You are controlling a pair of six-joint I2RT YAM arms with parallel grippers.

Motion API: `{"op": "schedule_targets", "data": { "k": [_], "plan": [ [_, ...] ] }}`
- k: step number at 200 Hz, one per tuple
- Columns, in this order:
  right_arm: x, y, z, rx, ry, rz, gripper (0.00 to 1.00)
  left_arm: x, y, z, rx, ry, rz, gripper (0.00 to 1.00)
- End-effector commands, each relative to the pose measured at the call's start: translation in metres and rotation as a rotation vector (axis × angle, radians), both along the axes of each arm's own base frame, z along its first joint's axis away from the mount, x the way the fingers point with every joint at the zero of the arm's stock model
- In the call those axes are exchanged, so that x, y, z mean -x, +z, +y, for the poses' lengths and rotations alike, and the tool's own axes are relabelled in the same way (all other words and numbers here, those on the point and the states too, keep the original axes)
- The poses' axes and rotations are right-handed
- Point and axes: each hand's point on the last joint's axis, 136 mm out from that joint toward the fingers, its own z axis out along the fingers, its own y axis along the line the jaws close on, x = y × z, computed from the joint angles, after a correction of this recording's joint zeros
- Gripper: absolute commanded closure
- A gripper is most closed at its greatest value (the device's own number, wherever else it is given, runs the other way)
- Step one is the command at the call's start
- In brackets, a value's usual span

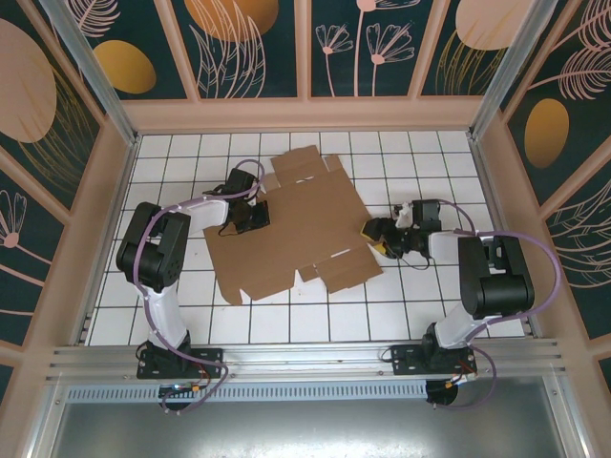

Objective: Fold the paper box

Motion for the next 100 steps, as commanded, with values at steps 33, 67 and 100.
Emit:
{"op": "schedule_targets", "data": {
  "k": [33,67,100],
  "plan": [
    [-0.010,-0.011,-0.012,0.114,-0.029,-0.014,0.62,0.009,-0.015,0.020,-0.093,0.020,0.044,1.00],
    [-0.013,-0.011,-0.016,0.104,-0.083,0.014,0.55,0.011,-0.017,0.021,-0.095,0.027,0.050,1.00],
    [-0.015,0.002,-0.018,0.022,-0.172,0.010,0.52,0.010,-0.017,0.018,-0.077,0.033,0.053,1.00]
  ]
}}
